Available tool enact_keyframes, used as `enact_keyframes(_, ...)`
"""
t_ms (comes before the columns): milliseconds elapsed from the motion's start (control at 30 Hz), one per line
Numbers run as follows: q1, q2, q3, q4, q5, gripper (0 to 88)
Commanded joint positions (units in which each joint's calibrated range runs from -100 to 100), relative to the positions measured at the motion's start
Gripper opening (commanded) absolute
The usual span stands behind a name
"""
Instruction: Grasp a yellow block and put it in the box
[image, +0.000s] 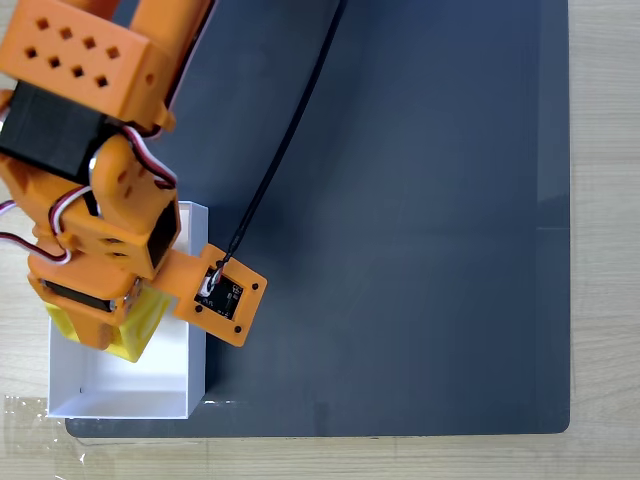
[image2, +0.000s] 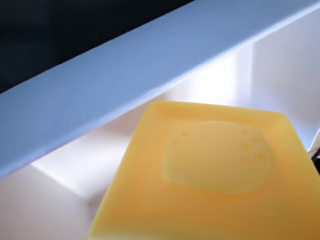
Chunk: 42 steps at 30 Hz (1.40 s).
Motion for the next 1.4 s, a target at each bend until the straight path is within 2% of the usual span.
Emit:
enact_keyframes(0, 0.42, -0.96, -3.43, -0.76, 0.93, 26.6)
enact_keyframes(133, 0.42, -1.13, -3.43, -0.33, 0.93, 38.0)
enact_keyframes(233, 0.33, -1.46, -3.43, -0.06, 0.93, 41.5)
enact_keyframes(467, 0.33, -2.14, -4.52, 0.11, 0.93, 41.6)
enact_keyframes(700, -1.69, -14.09, -7.05, 0.2, 0.4, 40.7)
enact_keyframes(800, -3.71, -22.4, -6.51, 2.73, -0.02, 32.0)
enact_keyframes(1000, -6.06, -35.87, -6.42, 5.96, -6.42, 0.9)
enact_keyframes(1100, -7.58, -40.79, -3.98, 8.49, -7.52, 2.4)
enact_keyframes(1200, -11.03, -47.91, 4.34, 11.8, -7.2, 2.3)
enact_keyframes(1367, -15.32, -58.41, 22.89, 10.76, -7.1, 2.4)
